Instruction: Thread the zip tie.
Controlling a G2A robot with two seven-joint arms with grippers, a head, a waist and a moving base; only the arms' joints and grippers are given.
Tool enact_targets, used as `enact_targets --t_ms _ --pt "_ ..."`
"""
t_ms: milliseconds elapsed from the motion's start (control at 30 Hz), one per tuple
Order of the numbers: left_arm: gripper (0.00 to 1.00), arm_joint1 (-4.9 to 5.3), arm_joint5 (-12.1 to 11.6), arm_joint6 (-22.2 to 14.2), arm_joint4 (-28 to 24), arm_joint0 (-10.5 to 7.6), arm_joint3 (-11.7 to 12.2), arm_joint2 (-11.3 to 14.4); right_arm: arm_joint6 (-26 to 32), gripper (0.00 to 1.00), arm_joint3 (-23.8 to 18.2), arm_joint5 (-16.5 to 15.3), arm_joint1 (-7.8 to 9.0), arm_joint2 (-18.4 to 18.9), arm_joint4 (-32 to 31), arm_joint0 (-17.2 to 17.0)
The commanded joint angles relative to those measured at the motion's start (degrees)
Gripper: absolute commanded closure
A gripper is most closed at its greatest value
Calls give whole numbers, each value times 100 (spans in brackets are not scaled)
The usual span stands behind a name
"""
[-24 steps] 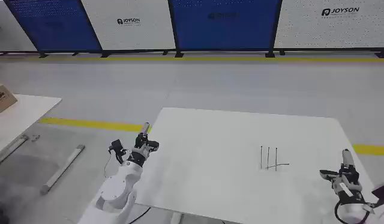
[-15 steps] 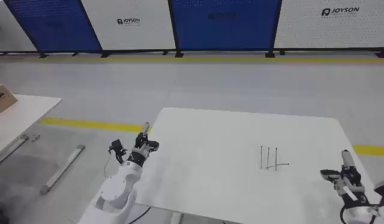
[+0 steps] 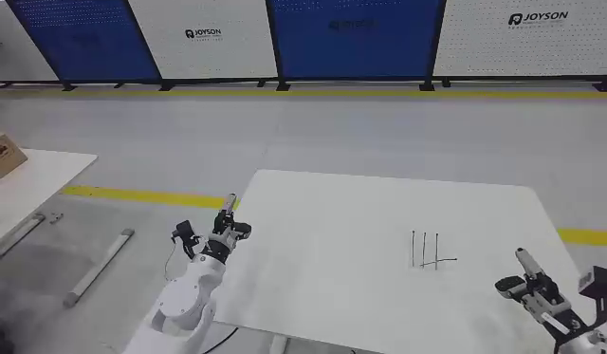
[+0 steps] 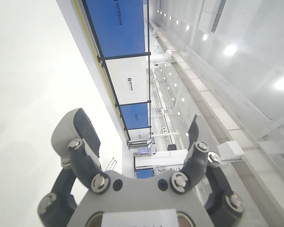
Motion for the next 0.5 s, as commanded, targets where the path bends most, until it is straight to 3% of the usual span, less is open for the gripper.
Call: enact_targets --t_ms 0,167,300,467 --pt "0 0 0 0 0 0 0 0 2 0 0 2 0 0 -1 0" --pt "0 0 0 0 0 0 0 0 52 0 10 33 -1 -13 60 12" --pt "0 0 0 0 0 0 0 0 1416 0 410 479 57 103 1007 408" --pt "0 0 0 0 0 0 0 0 2361 0 877 641 166 264 933 908"
